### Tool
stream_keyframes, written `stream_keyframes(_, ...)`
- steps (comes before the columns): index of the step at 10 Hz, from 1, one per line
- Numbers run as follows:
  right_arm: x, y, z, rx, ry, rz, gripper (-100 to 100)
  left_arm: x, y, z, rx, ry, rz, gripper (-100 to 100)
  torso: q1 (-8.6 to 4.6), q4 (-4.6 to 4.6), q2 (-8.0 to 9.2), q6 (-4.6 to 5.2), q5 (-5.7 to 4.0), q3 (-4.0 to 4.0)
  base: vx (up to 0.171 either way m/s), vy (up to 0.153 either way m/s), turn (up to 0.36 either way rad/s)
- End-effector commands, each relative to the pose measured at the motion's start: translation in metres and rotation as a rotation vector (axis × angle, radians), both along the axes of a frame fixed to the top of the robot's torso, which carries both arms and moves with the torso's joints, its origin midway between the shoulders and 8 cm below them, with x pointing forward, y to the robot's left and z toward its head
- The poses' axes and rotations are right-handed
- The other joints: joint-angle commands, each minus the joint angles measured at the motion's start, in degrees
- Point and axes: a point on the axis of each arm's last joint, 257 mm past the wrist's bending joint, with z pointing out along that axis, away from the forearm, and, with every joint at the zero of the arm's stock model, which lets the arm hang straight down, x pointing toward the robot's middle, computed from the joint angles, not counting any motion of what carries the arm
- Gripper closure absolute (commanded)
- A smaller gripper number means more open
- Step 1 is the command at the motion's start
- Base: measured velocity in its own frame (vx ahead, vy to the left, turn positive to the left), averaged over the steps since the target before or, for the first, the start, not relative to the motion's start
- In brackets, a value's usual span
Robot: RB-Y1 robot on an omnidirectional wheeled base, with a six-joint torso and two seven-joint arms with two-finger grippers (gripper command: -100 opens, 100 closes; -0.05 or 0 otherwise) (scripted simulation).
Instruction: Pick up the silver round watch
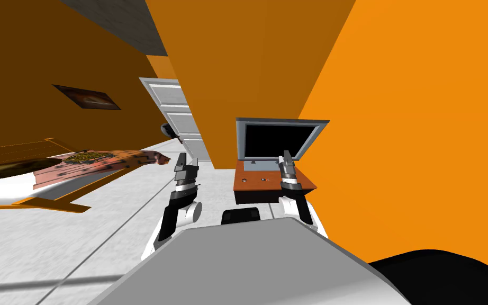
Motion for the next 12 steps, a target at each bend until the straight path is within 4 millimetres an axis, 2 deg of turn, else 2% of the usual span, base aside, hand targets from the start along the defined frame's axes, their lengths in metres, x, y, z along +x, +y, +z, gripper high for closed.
stream_keyframes(1,0.005,0.002,-0.017,-0.059,0.048,-0.010,-100,0.000,0.000,0.000,0.000,0.000,0.000,0,0.00,0.00,0.00,0.00,0.00,0.00,-0.001,0.057,-0.010)
stream_keyframes(3,0.010,0.002,-0.041,-0.136,0.113,-0.030,-100,0.000,0.000,0.000,0.000,0.000,0.000,0,0.33,0.00,-0.02,0.00,0.07,-0.01,0.011,0.112,-0.025)
stream_keyframes(6,0.016,-0.003,-0.093,-0.274,0.243,-0.073,-100,0.000,0.000,0.000,0.000,0.000,0.000,0,0.61,0.00,-0.01,-0.01,0.13,0.00,0.002,0.158,-0.010)
stream_keyframes(7,0.016,-0.002,-0.094,-0.293,0.245,-0.076,-100,0.000,0.000,0.000,0.000,0.000,0.000,0,0.65,-0.01,-0.02,0.00,0.14,-0.01,0.012,0.113,-0.010)
stream_keyframes(9,0.017,-0.009,-0.137,-0.397,0.347,-0.105,-100,0.000,0.000,0.000,0.000,0.000,0.000,0,0.41,-0.02,-0.08,0.00,0.09,-0.05,0.022,0.117,0.010)
stream_keyframes(10,0.017,-0.007,-0.138,-0.424,0.350,-0.109,-100,0.000,0.000,0.000,0.000,0.000,0.000,0,0.49,-0.02,-0.06,0.00,0.11,-0.04,0.005,0.115,-0.006)
stream_keyframes(11,0.015,-0.012,-0.161,-0.474,0.403,-0.121,-100,0.000,0.000,0.000,0.000,0.000,0.000,0,0.43,-0.01,-0.04,-0.01,0.11,-0.02,0.008,0.109,0.017)
stream_keyframes(12,0.015,-0.010,-0.162,-0.498,0.406,-0.124,-100,0.000,0.000,0.000,0.000,0.000,0.000,0,0.41,-0.01,-0.03,0.00,0.10,-0.02,0.014,0.090,0.001)
